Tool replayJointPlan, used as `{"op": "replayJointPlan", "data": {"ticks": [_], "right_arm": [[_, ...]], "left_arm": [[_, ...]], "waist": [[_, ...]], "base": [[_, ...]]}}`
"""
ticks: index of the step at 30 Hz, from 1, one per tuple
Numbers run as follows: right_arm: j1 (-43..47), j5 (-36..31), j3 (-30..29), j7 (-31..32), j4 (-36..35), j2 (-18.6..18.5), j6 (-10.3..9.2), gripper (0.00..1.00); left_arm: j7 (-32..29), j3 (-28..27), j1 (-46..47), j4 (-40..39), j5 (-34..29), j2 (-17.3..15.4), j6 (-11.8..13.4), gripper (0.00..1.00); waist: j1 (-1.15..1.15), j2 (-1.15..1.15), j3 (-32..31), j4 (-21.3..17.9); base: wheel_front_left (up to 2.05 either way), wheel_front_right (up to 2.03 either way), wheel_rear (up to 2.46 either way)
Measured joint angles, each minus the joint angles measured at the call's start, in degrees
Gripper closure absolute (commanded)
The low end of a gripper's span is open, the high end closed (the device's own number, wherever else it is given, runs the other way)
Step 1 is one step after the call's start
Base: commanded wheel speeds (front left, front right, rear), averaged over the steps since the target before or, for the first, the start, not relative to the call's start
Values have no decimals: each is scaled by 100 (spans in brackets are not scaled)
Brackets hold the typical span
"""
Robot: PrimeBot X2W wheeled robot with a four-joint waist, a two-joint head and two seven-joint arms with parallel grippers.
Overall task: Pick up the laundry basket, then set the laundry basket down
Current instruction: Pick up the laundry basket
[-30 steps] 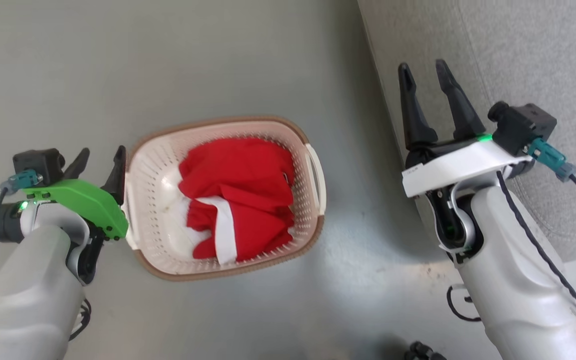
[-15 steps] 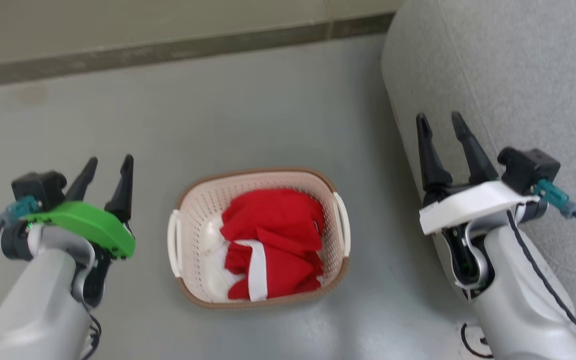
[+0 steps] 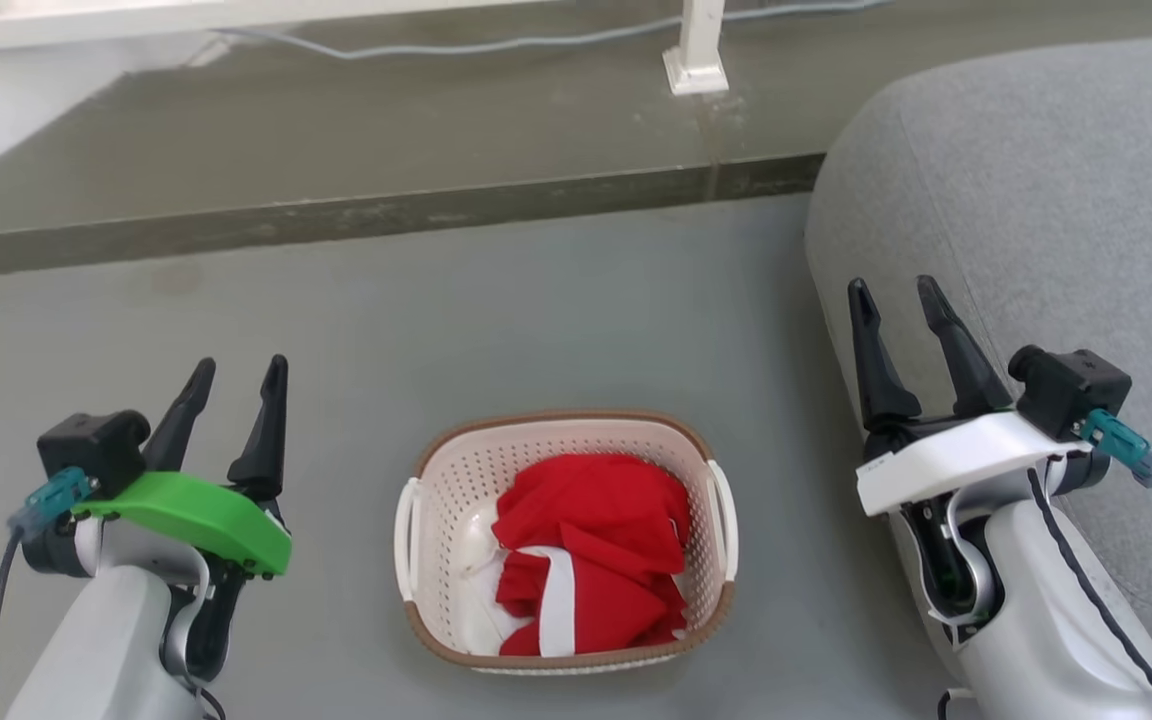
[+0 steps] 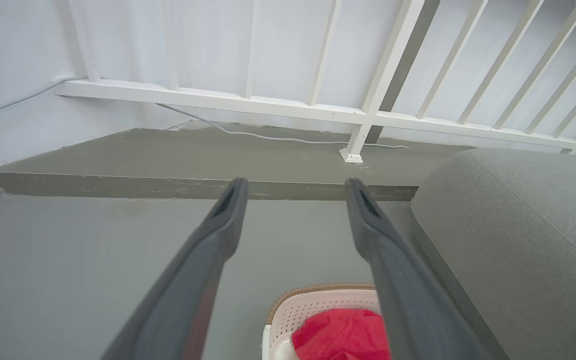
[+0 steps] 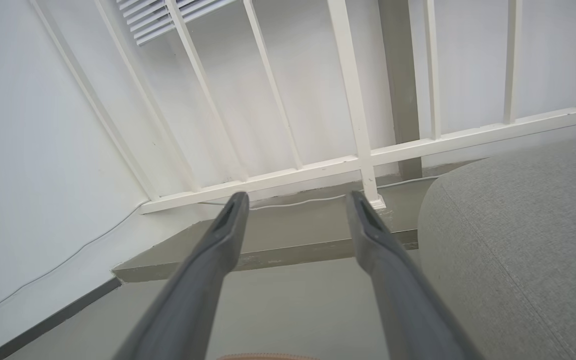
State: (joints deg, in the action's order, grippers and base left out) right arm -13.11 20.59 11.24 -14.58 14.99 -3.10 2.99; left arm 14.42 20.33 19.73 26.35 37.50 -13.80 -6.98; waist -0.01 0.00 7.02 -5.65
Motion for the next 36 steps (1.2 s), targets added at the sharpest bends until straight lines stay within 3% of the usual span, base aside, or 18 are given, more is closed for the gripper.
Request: {"op": "replayJointPlan", "data": {"ticks": [13,36], "right_arm": [[221,-109,-105,0,-125,5,62,0],[338,-353,-171,0,-136,7,121,0]], "left_arm": [[0,-541,-755,-865,-442,188,101,0],[0,-866,-1300,-1366,-929,398,94,0]], "waist": [[0,0,-226,136],[0,0,-245,81]], "base": [[0,0,0],[0,0,0]]}}
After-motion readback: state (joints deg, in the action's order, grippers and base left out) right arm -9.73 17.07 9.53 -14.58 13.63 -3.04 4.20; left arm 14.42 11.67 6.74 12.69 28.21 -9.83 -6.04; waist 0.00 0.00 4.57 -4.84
